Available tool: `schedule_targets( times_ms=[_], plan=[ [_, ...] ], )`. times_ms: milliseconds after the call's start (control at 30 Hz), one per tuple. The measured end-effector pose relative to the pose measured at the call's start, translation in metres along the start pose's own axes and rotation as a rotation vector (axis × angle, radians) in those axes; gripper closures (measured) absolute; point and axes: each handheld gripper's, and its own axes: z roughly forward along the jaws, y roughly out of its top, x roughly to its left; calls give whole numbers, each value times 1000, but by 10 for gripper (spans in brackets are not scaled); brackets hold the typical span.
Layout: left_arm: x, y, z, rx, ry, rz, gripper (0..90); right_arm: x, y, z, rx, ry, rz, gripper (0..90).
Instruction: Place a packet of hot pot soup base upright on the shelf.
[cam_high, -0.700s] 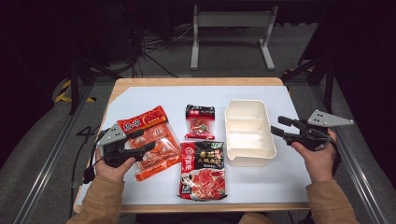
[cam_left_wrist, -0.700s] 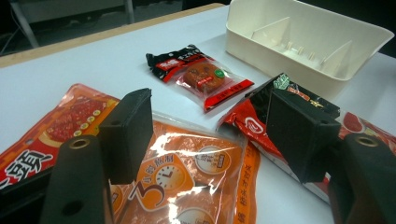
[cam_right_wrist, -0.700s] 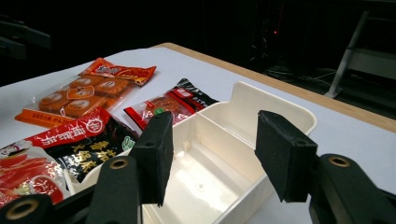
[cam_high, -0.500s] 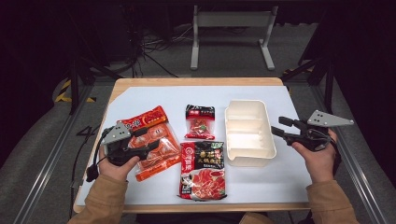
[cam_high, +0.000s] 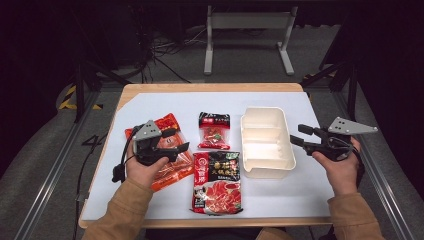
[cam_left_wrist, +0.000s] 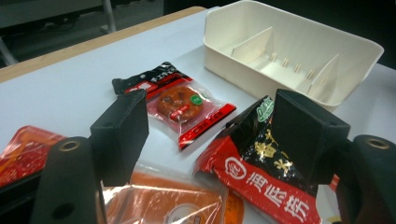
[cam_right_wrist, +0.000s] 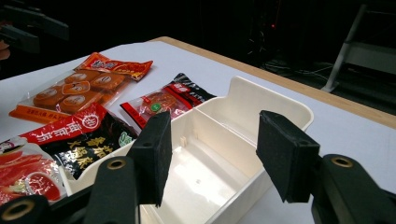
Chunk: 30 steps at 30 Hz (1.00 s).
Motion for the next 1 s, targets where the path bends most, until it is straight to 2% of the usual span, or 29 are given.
schedule_targets(
  times_ms=[133, 167, 233, 267, 333, 367, 500, 600, 667, 767, 1000],
  plan=[
    [-3, 2, 10, 6, -13, 19, 302, 0, 0, 0, 0, 2, 1, 456],
    [-4, 2, 17, 15, -39, 8, 308, 0, 0, 0, -2, 2, 2, 457],
    [-3, 2, 20, 22, -49, 13, 309, 0, 0, 0, -1, 2, 2, 457],
    [-4, 1, 23, 26, -56, 0, 312, 0, 0, 0, 2, 1, 4, 455],
    [-3, 1, 27, 24, -55, 9, 319, 0, -1, 0, 3, 2, 7, 451],
    [-2, 0, 30, 29, -70, 3, 358, -1, -1, 0, 6, 0, 8, 450],
    [0, -2, 37, 42, -69, -5, 363, -1, -1, 1, 5, -2, 10, 447],
    [1, -4, 44, 70, -76, -14, 350, 0, -1, 1, 10, -1, 8, 445],
    [3, -6, 50, 107, -75, -34, 363, 0, -2, 2, 13, 2, 9, 445],
    [5, -8, 54, 132, -80, -45, 375, 0, -2, 3, 13, 11, 14, 455],
    [7, -16, 66, 185, -77, -32, 397, 0, -4, 6, 27, 17, 7, 462]
  ],
)
